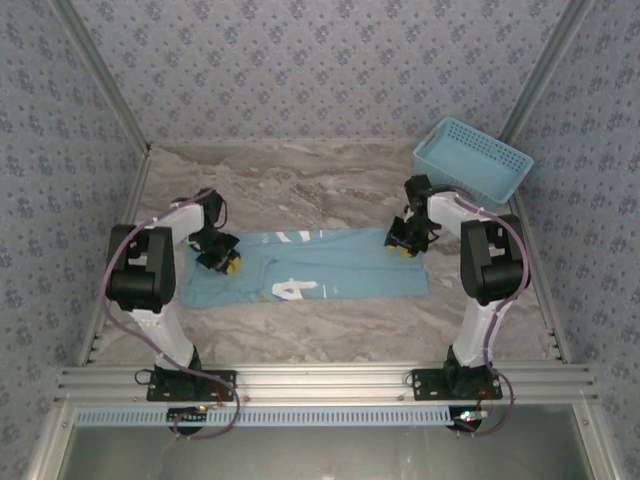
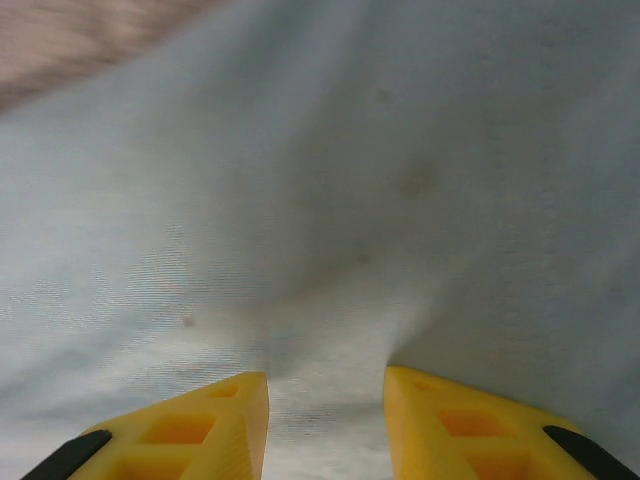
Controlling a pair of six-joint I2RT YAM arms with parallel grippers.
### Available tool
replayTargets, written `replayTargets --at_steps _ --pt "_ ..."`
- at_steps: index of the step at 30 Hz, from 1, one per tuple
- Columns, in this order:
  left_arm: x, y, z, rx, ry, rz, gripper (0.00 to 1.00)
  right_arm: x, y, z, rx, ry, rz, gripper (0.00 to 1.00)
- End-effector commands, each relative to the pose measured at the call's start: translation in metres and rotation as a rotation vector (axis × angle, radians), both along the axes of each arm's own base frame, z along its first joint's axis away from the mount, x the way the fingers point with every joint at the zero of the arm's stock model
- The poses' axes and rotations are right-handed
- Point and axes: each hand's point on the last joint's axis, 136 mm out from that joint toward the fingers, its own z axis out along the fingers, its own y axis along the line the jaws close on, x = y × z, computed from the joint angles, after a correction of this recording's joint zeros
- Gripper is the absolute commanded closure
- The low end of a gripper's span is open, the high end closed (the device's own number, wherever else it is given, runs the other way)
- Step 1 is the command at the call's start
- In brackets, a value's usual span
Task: Fold and stack the t-shirts
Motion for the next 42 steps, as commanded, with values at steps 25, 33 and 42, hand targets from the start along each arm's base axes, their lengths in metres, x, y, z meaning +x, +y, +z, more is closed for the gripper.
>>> replayTargets --at_steps 25,33,42 --pt "0.305 -0.179 -0.004 -0.352 -0.566 -0.150 0.77 -0.170 0.112 -0.023 0.048 0.290 -0.042 0.61" --pt "0.319 -0.180 0.117 -0.341 -0.805 -0.239 0.52 -0.158 0.137 0.004 0.065 0.216 0.085 0.59" --pt "0.181 -0.197 0.115 -0.300 -0.473 -0.260 0.61 -0.113 0.081 0.059 0.122 -0.034 0.087 0.53"
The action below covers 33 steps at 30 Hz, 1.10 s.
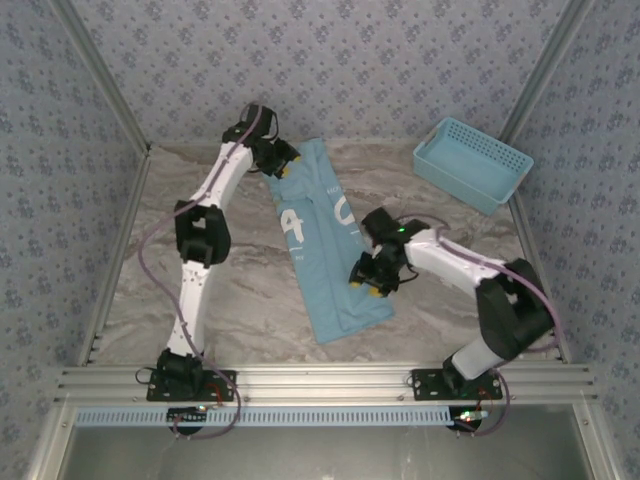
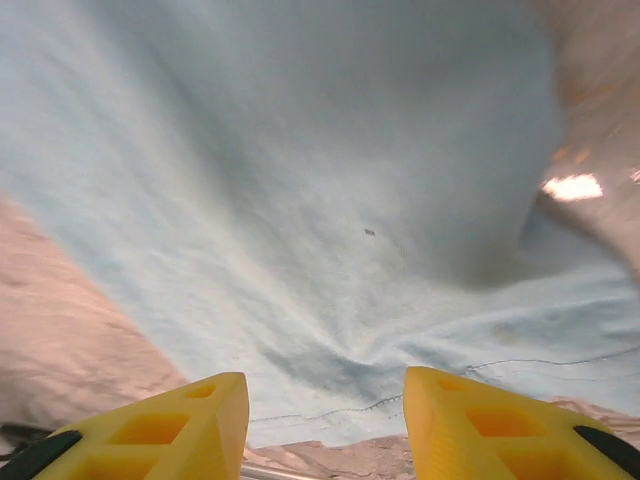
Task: Fold and stack the t-shirts
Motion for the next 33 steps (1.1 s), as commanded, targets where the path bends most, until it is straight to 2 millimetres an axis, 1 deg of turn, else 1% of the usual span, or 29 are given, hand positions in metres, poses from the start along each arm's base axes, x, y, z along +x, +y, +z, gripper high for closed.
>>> replayTargets --at_steps 1,2,3,5,7,8,9,10,12,14,15,17,21,23,25,27,29,30,31,33 --pt "-0.070 -0.035 -0.003 -0.055 0.096 -0.012 0.62 0.012 -0.024 0.001 0.007 -0.066 0.042 0.54" --pt "-0.082 -0.037 -0.018 -0.076 0.125 0.022 0.64 0.018 -0.024 -0.002 0.031 -0.079 0.048 0.56" --pt "-0.093 -0.037 -0.028 -0.088 0.150 0.056 0.66 0.025 -0.024 -0.005 0.045 -0.095 0.064 0.58" --pt "-0.105 -0.034 -0.050 -0.092 0.193 0.104 0.69 0.037 -0.020 -0.010 0.061 -0.122 0.109 0.60" --pt "-0.108 -0.032 -0.065 -0.094 0.199 0.119 0.69 0.042 -0.014 -0.019 0.070 -0.109 0.136 0.61" --pt "-0.109 -0.030 -0.072 -0.074 0.209 0.109 0.70 0.040 -0.011 -0.026 0.068 -0.088 0.146 0.62" --pt "-0.108 -0.028 -0.078 -0.051 0.216 0.095 0.70 0.044 -0.007 -0.032 0.071 -0.097 0.153 0.62" --pt "-0.109 -0.025 -0.084 -0.027 0.228 0.084 0.71 0.044 -0.004 -0.037 0.066 -0.092 0.163 0.62" --pt "-0.112 -0.021 -0.099 0.006 0.257 0.075 0.72 0.039 -0.001 -0.050 0.041 -0.057 0.180 0.63" --pt "-0.117 -0.012 -0.114 0.039 0.289 0.080 0.72 0.030 -0.001 -0.063 0.006 0.002 0.179 0.64" --pt "-0.119 -0.006 -0.119 0.053 0.300 0.081 0.72 0.024 0.002 -0.069 0.006 0.030 0.178 0.64" --pt "-0.120 0.005 -0.128 0.076 0.310 0.078 0.72 0.011 0.013 -0.076 0.009 0.084 0.182 0.64" --pt "-0.113 0.032 -0.139 0.111 0.320 0.051 0.73 -0.016 0.048 -0.078 0.054 0.166 0.192 0.63" --pt "-0.103 0.044 -0.139 0.113 0.306 0.032 0.73 -0.025 0.070 -0.077 0.086 0.192 0.199 0.63" --pt "-0.093 0.054 -0.136 0.119 0.287 0.005 0.73 -0.030 0.091 -0.074 0.109 0.201 0.212 0.62" --pt "-0.085 0.057 -0.129 0.122 0.263 -0.033 0.72 -0.028 0.097 -0.071 0.093 0.180 0.219 0.61" --pt "-0.084 0.056 -0.113 0.130 0.241 -0.073 0.68 -0.022 0.090 -0.067 0.049 0.141 0.206 0.60" --pt "-0.086 0.054 -0.101 0.129 0.225 -0.086 0.65 -0.017 0.081 -0.065 0.014 0.112 0.196 0.59" --pt "-0.088 0.052 -0.085 0.125 0.200 -0.097 0.62 -0.012 0.071 -0.060 -0.012 0.078 0.183 0.59" --pt "-0.102 0.054 -0.059 0.140 0.169 -0.106 0.55 -0.005 0.057 -0.049 -0.032 0.021 0.154 0.55"
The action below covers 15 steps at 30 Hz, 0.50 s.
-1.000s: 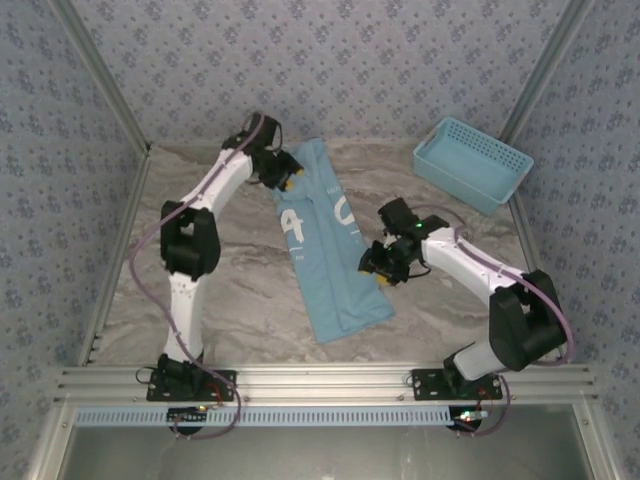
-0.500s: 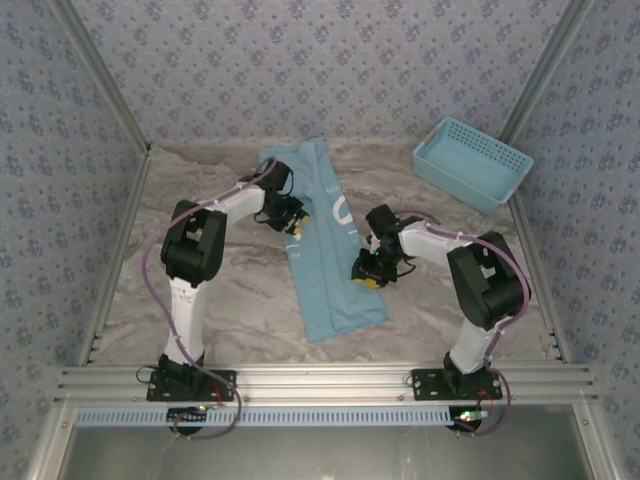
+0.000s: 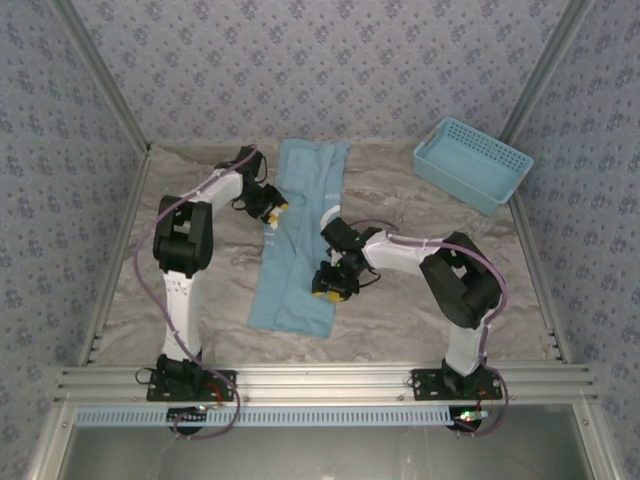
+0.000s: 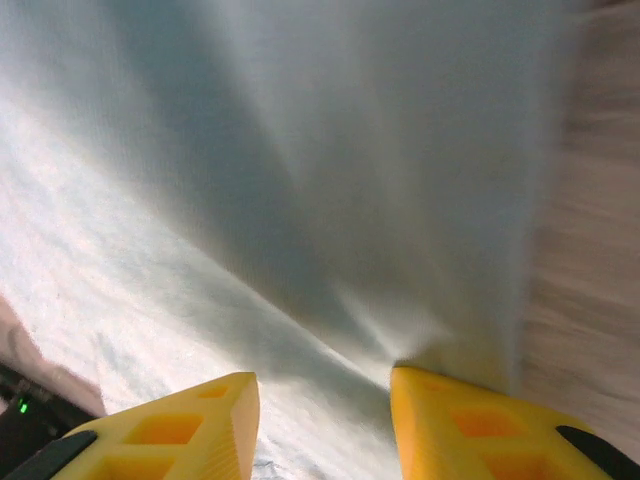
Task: Fold and stack the t-shirts
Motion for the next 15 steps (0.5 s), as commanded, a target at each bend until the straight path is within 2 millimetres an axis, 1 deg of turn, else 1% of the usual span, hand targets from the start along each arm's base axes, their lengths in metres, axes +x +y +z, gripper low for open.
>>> replayTargets --at_steps 1,2,3,5,6,7,8,10,13,15 --pt "-0.032 0.014 0.045 0.088 -0.042 -0.065 0.52 0.001 -0.047 0.008 -0.137 -0.046 -0.093 0.54" --pt "-0.045 0.020 0.051 0.107 -0.037 -0.069 0.51 0.001 -0.053 0.012 -0.143 -0.059 -0.101 0.52" --pt "-0.059 0.026 0.063 0.116 -0.040 -0.070 0.50 -0.003 -0.060 0.017 -0.157 -0.063 -0.106 0.50" --pt "-0.101 0.039 0.057 0.133 0.028 -0.079 0.51 -0.008 -0.066 0.021 -0.163 -0.069 -0.121 0.49" --pt "-0.122 0.042 0.056 0.131 0.059 -0.092 0.53 -0.015 -0.068 0.021 -0.157 -0.059 -0.135 0.49" --pt "-0.148 0.046 0.047 0.131 0.107 -0.114 0.54 -0.021 -0.067 0.021 -0.145 -0.046 -0.148 0.49" --pt "-0.174 0.050 0.036 0.139 0.159 -0.132 0.55 -0.027 -0.064 0.020 -0.130 -0.032 -0.160 0.50" --pt "-0.220 0.055 0.022 0.119 0.230 -0.161 0.55 -0.039 -0.054 0.018 -0.104 -0.009 -0.169 0.51" --pt "-0.270 0.053 0.011 0.064 0.289 -0.193 0.57 -0.052 -0.036 0.015 -0.089 0.023 -0.172 0.50" --pt "-0.293 0.048 0.007 0.040 0.319 -0.223 0.57 -0.057 -0.025 0.015 -0.085 0.036 -0.174 0.51"
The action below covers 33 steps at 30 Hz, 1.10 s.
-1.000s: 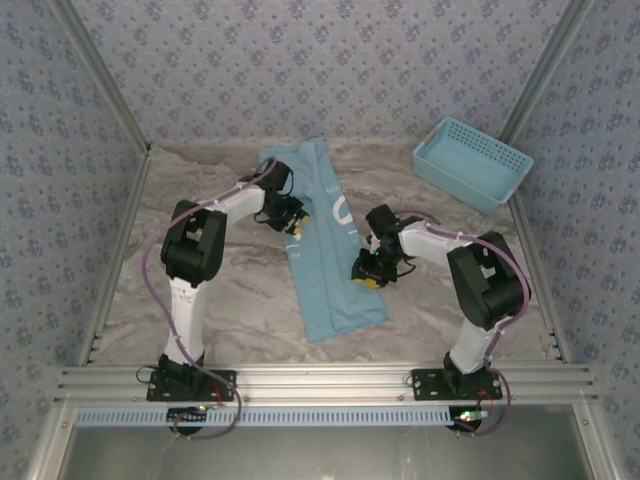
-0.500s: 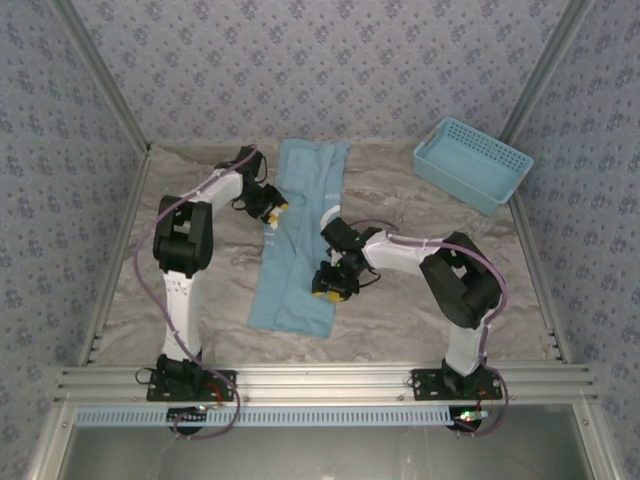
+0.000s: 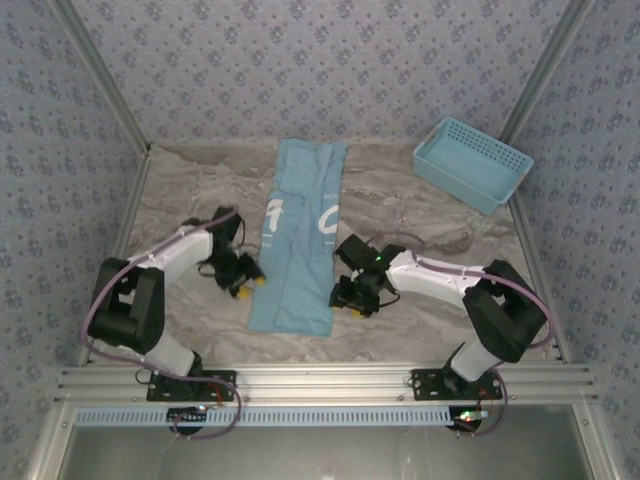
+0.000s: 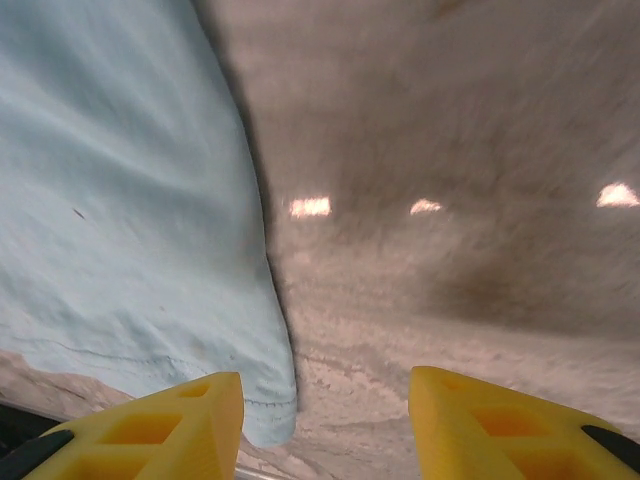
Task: Fold and stack the t-shirts
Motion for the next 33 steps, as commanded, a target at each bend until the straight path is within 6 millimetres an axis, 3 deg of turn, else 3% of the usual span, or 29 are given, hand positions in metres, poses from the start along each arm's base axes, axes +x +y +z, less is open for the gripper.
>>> replayTargets --at_steps 1,7,14,19,24,29,33 --pt "-0.043 -0.011 -0.001 -0.070 0.073 -0.066 0.57 -0.007 0.017 -0.002 0.012 0.044 -0.061 0.50" --pt "-0.075 0.008 -0.011 0.016 0.140 -0.112 0.57 -0.017 0.026 -0.020 0.001 0.073 -0.134 0.49" --pt "-0.085 0.013 -0.023 0.034 0.157 -0.108 0.59 -0.023 0.033 -0.032 -0.008 0.100 -0.172 0.50" --pt "-0.073 0.006 -0.026 0.013 0.114 -0.099 0.60 -0.029 0.036 -0.035 0.002 0.126 -0.186 0.53" --pt "-0.054 -0.010 -0.023 -0.033 0.060 -0.092 0.64 -0.035 0.040 -0.024 0.014 0.137 -0.170 0.53" --pt "-0.053 -0.026 -0.024 -0.053 0.064 -0.122 0.78 -0.037 0.045 -0.023 0.003 0.154 -0.137 0.54" --pt "-0.062 -0.023 -0.026 -0.032 0.087 -0.142 0.90 -0.041 0.040 -0.018 -0.016 0.154 -0.134 0.54"
